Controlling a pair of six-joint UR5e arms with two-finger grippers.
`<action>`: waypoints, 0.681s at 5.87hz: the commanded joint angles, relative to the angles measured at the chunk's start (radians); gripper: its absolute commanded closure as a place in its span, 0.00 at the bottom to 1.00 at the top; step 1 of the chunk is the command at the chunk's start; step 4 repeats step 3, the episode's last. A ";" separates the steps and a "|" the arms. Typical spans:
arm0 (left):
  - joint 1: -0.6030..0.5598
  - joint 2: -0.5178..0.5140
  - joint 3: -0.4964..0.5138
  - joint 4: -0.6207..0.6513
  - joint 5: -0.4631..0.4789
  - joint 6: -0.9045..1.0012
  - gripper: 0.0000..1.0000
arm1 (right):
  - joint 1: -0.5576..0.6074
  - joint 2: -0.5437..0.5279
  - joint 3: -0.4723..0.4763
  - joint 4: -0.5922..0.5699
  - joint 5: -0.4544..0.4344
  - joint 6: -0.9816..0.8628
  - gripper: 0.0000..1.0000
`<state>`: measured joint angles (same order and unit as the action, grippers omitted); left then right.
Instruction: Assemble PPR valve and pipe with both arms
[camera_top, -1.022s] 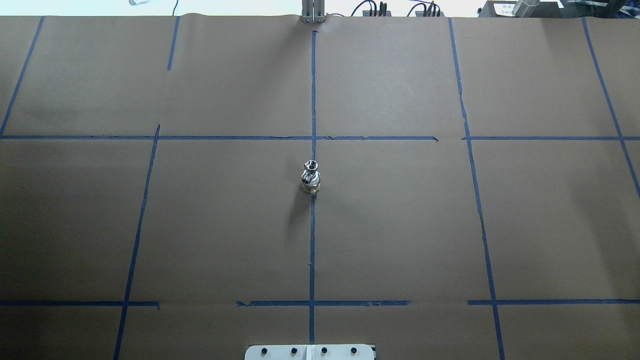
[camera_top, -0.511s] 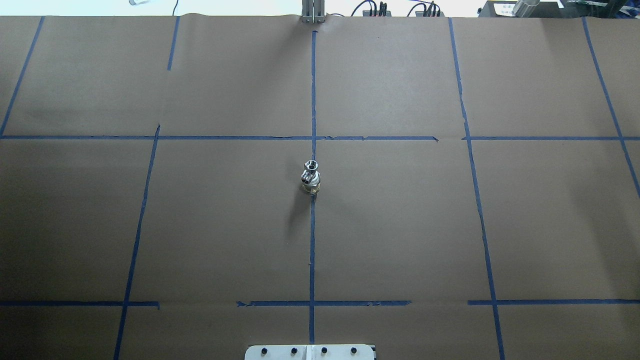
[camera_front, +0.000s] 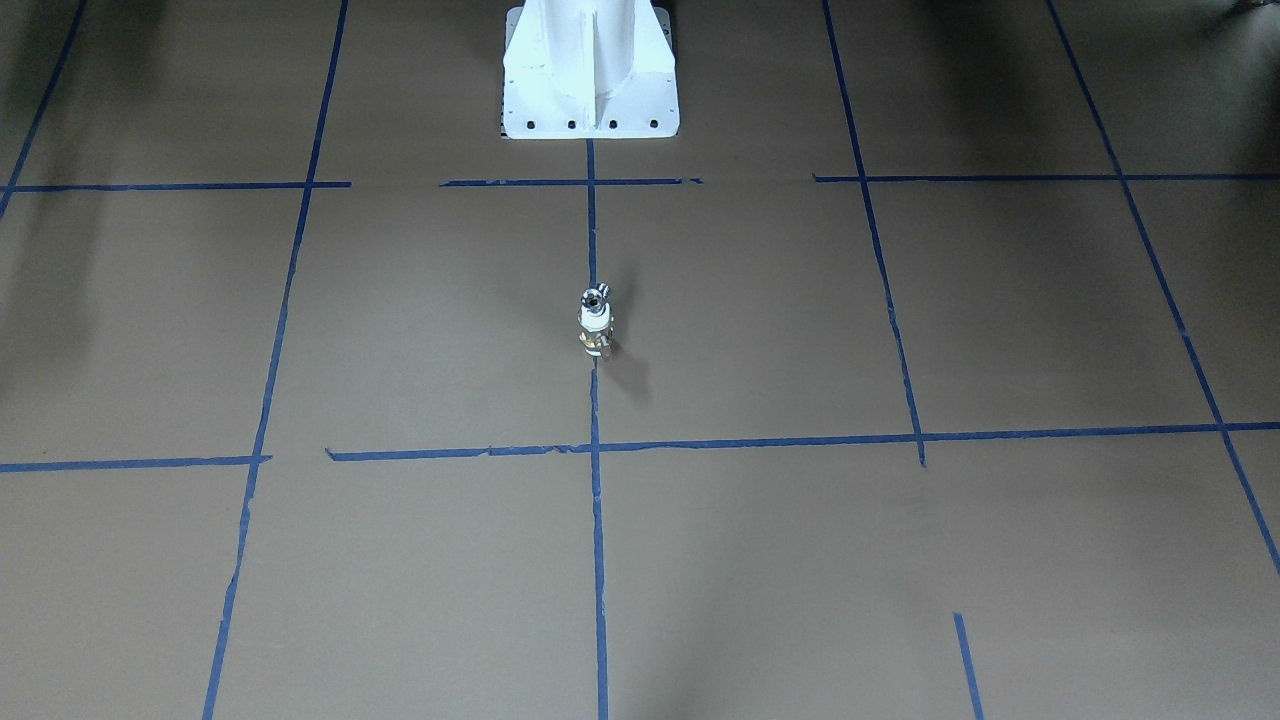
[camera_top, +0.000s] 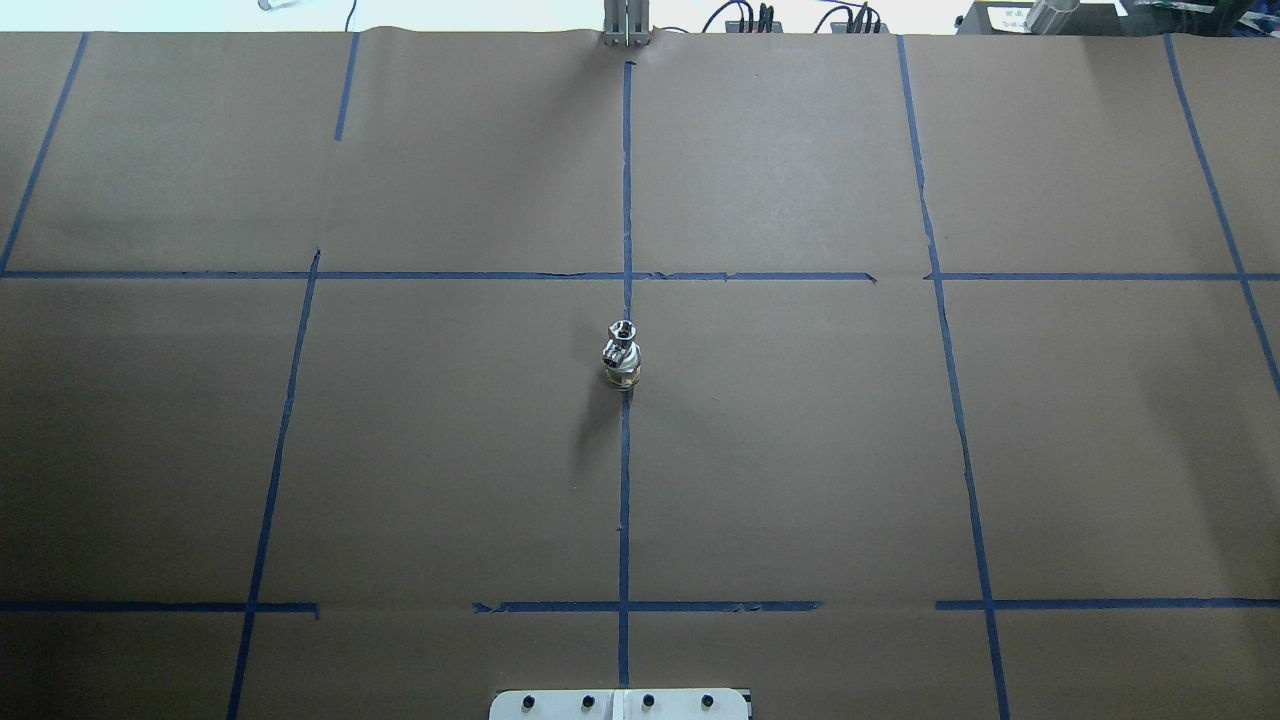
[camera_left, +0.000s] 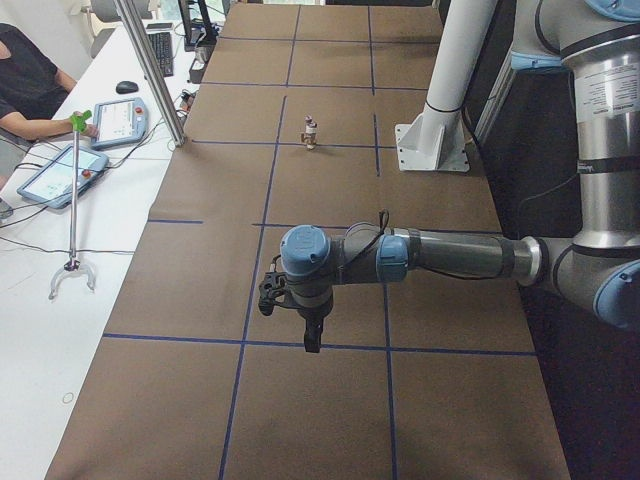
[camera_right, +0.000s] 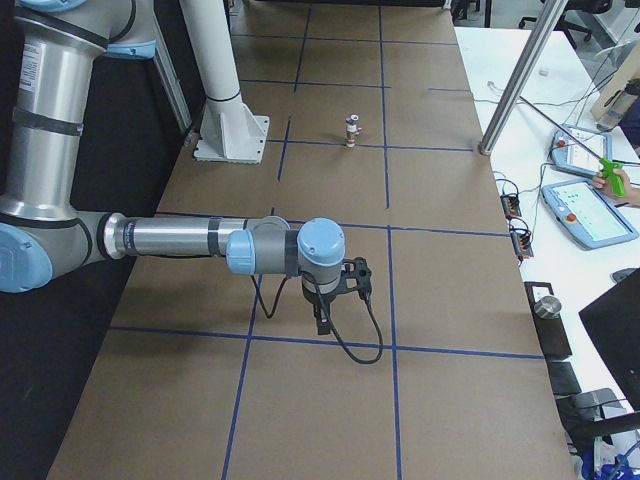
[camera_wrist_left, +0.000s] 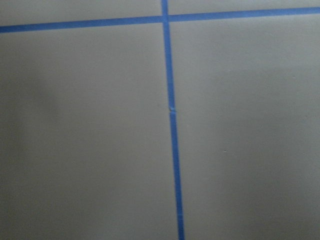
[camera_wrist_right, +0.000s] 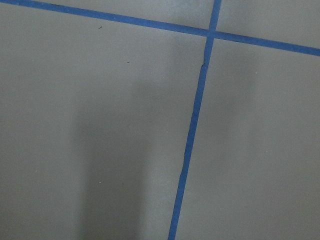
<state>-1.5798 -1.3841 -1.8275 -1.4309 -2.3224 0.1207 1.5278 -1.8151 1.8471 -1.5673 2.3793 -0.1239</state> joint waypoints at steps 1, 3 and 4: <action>-0.002 -0.007 -0.001 0.004 0.035 0.004 0.00 | 0.000 0.000 0.000 0.000 0.003 0.001 0.00; -0.002 0.000 -0.018 0.007 0.035 0.004 0.00 | 0.000 0.000 0.003 0.000 0.003 0.001 0.00; -0.002 0.000 -0.018 0.007 0.035 0.004 0.00 | 0.000 0.000 0.003 0.000 0.003 0.001 0.00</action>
